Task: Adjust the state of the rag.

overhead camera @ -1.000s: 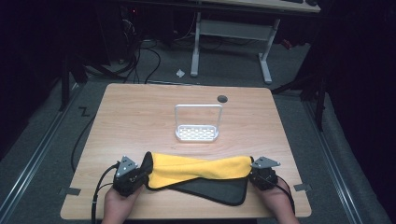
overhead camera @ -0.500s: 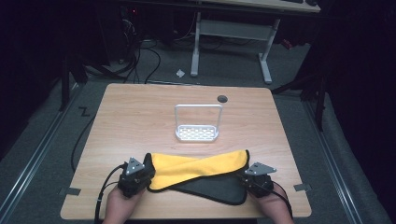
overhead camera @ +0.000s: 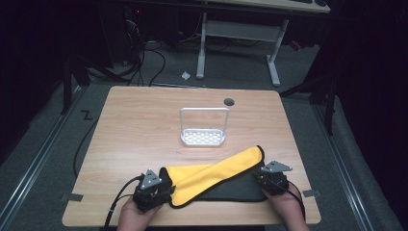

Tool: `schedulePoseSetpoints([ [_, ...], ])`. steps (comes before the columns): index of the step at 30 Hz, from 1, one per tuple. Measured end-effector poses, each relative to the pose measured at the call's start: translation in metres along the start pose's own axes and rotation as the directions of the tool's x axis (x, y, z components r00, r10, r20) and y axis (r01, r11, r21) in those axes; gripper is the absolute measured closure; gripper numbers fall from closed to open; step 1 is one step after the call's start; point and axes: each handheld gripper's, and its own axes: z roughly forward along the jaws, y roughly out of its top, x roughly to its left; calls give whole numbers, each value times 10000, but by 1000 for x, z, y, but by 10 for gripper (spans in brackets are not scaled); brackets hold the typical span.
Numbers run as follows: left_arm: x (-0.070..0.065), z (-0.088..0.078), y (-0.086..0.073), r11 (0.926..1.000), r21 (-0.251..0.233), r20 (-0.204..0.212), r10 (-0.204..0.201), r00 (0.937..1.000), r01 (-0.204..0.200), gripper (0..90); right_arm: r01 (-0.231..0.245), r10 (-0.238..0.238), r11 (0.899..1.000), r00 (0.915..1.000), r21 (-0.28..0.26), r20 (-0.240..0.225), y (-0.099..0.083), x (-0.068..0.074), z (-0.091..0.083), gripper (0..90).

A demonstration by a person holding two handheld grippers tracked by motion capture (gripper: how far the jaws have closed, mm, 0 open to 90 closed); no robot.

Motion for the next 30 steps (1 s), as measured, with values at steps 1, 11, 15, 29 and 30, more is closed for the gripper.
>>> schedulePoseSetpoints([
  [1,-1,-6,0,9998,-199,-68,97,9999,-99,580,64,-64,10000,10000,-9,18,0,1,0,858],
  [11,-37,2,0,9912,417,1088,1202,9868,-1253,560,-40,40,10000,10000,-19,-88,0,1,0,844],
  [15,-44,18,-5,9781,1046,1433,1643,9759,-1800,453,-42,42,10000,9999,-44,-125,0,1,0,836],
  [29,-36,2,4,9884,656,1589,1253,9793,-1371,807,-85,84,9999,9998,-63,-175,-1,0,0,833],
  [30,-35,-2,7,9915,469,1693,1117,9792,-1212,817,-101,99,9999,9998,-67,-187,-1,0,0,833],
])
